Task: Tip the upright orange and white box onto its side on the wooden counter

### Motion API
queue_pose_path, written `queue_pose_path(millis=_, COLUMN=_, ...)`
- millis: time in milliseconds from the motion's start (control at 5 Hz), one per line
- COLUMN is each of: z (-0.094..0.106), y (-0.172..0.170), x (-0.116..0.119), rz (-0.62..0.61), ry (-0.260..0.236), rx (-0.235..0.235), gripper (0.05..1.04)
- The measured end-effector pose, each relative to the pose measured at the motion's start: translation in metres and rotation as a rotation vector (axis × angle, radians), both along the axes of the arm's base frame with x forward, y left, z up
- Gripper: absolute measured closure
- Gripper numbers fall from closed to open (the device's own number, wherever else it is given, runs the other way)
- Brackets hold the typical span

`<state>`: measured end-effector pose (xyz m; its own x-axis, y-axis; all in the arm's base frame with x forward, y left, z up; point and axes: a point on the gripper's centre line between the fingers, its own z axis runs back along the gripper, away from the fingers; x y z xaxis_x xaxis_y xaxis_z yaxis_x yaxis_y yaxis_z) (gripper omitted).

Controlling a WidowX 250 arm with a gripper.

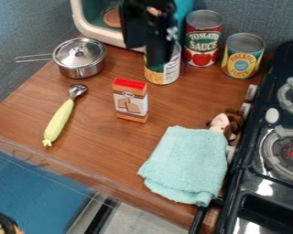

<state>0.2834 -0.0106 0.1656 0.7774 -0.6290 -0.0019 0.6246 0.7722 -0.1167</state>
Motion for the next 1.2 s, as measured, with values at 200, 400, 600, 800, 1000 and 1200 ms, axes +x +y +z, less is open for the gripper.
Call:
queue_pose_path(millis=200, z=0.003, y=0.011, x=0.002, rz=-0.214, ry=0.082, rx=-0.010, gripper=0.084)
queue_pose_path(millis=400, z=-0.006, y=0.023, x=-0.002, rz=-0.363, ry=0.214, rx=-0.032, gripper=0.084)
queue_pose_path(millis=600, z=-0.026, y=0.032, x=-0.001, rz=-0.572, ry=0.310, rx=0.033, gripper=0.084)
queue_pose_path(millis=800, z=-0.046, y=0.032, x=-0.002, rz=-0.657, ry=0.296, rx=0.137, gripper=0.084)
queue_pose_path(millis=1000, z=-0.053, y=0.032, x=-0.001, rz=-0.620, ry=0.152, rx=0.220, gripper=0.084)
queue_pose_path(millis=1200, z=-0.053, y=0.032, x=0.001, rz=-0.597, ry=0.033, rx=0.260, gripper=0.084)
